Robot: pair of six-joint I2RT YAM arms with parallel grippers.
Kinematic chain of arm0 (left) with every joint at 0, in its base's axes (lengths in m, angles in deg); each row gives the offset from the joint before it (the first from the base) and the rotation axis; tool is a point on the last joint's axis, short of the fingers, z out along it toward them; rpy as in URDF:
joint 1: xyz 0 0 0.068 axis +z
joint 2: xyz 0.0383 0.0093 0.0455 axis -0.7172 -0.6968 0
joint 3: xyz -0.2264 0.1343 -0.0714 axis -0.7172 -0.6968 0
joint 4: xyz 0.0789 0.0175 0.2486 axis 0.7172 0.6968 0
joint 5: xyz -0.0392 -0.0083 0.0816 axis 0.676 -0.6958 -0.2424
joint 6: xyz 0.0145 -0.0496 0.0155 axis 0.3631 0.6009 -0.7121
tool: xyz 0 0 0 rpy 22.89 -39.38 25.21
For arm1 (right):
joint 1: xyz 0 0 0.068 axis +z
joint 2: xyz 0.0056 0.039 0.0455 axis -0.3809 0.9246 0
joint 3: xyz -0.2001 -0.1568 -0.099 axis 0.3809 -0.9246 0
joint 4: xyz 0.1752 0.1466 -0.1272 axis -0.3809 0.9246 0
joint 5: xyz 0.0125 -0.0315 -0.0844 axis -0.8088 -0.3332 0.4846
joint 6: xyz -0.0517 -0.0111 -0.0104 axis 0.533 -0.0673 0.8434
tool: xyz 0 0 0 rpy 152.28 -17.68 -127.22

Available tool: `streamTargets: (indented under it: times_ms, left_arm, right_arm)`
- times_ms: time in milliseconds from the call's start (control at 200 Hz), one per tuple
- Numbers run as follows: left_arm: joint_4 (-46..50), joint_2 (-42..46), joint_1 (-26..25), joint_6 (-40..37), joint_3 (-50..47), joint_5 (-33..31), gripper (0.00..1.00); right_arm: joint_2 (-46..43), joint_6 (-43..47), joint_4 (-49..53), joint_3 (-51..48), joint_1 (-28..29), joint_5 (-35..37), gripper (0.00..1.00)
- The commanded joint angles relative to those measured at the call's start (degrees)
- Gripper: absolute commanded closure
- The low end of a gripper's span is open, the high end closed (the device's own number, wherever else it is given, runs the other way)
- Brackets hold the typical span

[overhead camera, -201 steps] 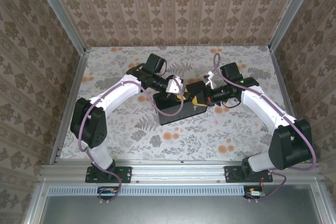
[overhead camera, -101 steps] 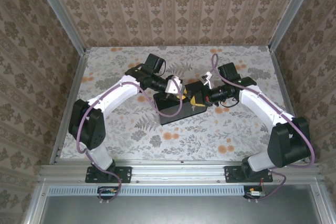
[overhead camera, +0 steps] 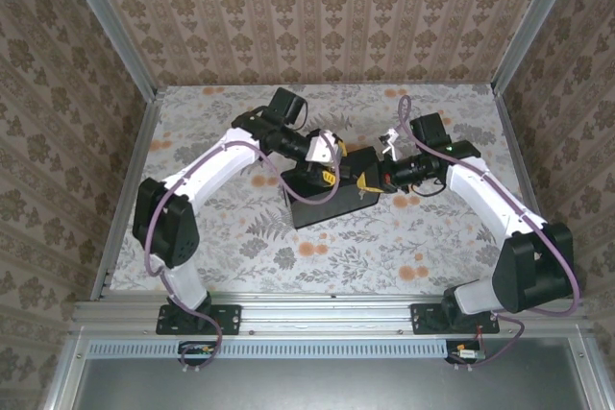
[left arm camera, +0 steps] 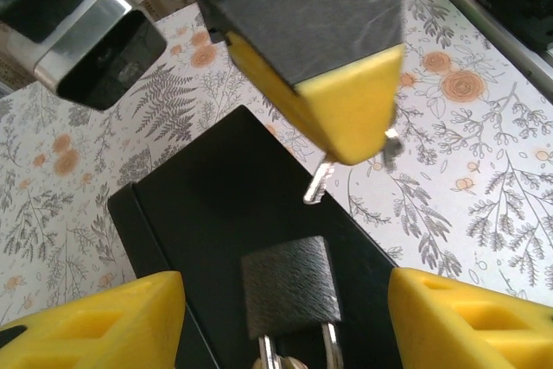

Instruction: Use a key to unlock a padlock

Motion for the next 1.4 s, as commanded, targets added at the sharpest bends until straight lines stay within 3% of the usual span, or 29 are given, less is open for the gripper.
streamTargets:
  times_ms: [0, 565, 770, 900, 1095, 1200, 1390]
  left_arm:
    - [9.19, -4.12, -1.00, 0.08, 5.22, -1.57, 0.37]
    - [24.31, -13.76, -3.91, 0.98, 18.05, -8.06, 0.46]
    - [25.60, -15.12, -4.51, 0.35, 19.04, -9.31, 0.57]
    - [26.44, -15.42, -4.60, -0.50, 19.22, -9.22, 0.71]
    - [21.94, -12.05, -3.91, -0.56, 15.88, -6.59, 0.82]
    - [17.07, -8.42, -3.14, -0.99, 11.97, -3.00, 0.89]
    - [8.86, -1.51, -1.47, -2.21, 4.44, 4.23, 0.94]
  right_arm:
    - [-2.76, 1.25, 1.21, 0.30, -0.22, 0.16, 0.99]
    - [-6.71, 1.37, 0.85, -3.85, -0.47, 1.16, 0.98]
    - [-8.00, 0.74, 0.58, -5.36, -0.48, 1.94, 0.98]
    - [-7.98, 0.44, 0.24, -5.90, -0.47, 2.48, 0.98]
    - [-7.39, -1.02, -1.47, -5.74, 0.67, 1.92, 0.98]
    - [-7.26, -2.39, -2.64, -5.64, 1.12, 1.25, 0.98]
    - [-7.32, -2.39, -1.16, -3.93, 1.34, 0.96, 0.98]
